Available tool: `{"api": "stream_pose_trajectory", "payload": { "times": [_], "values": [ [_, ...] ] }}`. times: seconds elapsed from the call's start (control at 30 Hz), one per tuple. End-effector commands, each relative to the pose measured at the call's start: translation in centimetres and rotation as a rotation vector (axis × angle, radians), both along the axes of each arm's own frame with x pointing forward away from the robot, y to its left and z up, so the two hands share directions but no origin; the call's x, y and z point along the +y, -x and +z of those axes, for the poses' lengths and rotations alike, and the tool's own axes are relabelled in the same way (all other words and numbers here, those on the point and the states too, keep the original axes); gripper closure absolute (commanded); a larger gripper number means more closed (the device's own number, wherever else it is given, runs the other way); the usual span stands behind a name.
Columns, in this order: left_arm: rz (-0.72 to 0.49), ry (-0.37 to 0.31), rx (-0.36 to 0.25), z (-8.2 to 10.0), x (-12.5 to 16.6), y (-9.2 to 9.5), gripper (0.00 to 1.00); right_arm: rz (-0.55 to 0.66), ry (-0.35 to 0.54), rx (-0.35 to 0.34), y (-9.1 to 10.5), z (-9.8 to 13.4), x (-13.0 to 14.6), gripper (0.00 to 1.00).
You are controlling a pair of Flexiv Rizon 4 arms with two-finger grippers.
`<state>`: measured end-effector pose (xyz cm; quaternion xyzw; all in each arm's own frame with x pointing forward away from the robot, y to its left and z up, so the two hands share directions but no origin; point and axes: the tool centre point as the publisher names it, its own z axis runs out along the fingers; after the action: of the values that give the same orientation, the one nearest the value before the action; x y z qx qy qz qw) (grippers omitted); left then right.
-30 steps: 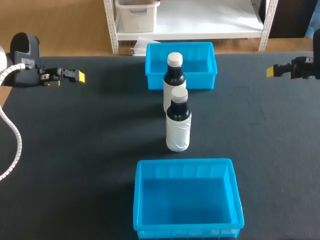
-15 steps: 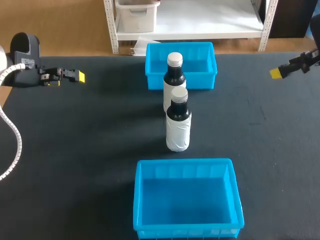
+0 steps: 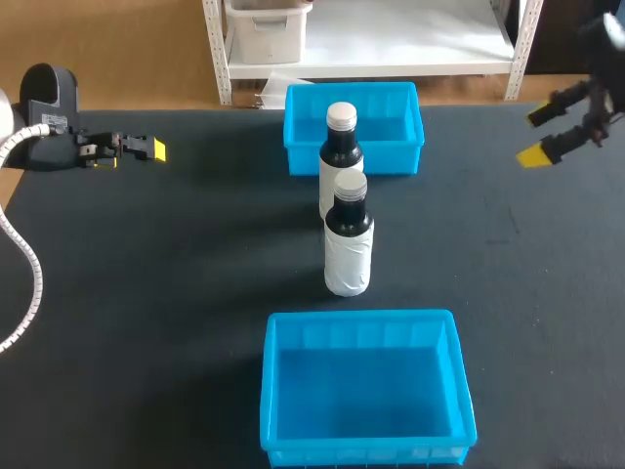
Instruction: Pick up the bottle, and place it in the far bin if it is heavy, or in the near bin if it is light.
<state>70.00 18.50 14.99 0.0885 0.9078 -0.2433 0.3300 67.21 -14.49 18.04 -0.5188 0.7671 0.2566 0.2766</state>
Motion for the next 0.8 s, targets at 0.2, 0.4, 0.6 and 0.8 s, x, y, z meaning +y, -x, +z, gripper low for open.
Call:
{"api": "stream_pose_trajectory", "payload": {
  "times": [0.2, 0.4, 0.6, 0.8],
  "values": [
    [0.0, 0.0, 0.0, 0.0, 0.0, 0.0, 0.0, 0.268, -0.118, -0.015, 1.7, -1.7, 5.4, 0.0],
    [0.0, 0.0, 0.0, 0.0, 0.0, 0.0, 0.0, 0.257, -0.097, -0.015, 2.7, -3.2, 8.7, 0.0],
    [0.0, 0.0, 0.0, 0.0, 0.0, 0.0, 0.0, 0.241, -0.099, -0.008, 3.6, -3.8, 11.6, 0.0],
    [0.0, 0.0, 0.0, 0.0, 0.0, 0.0, 0.0, 0.265, -0.122, -0.005, 3.8, -4.5, 14.0, 0.0]
  ]
}}
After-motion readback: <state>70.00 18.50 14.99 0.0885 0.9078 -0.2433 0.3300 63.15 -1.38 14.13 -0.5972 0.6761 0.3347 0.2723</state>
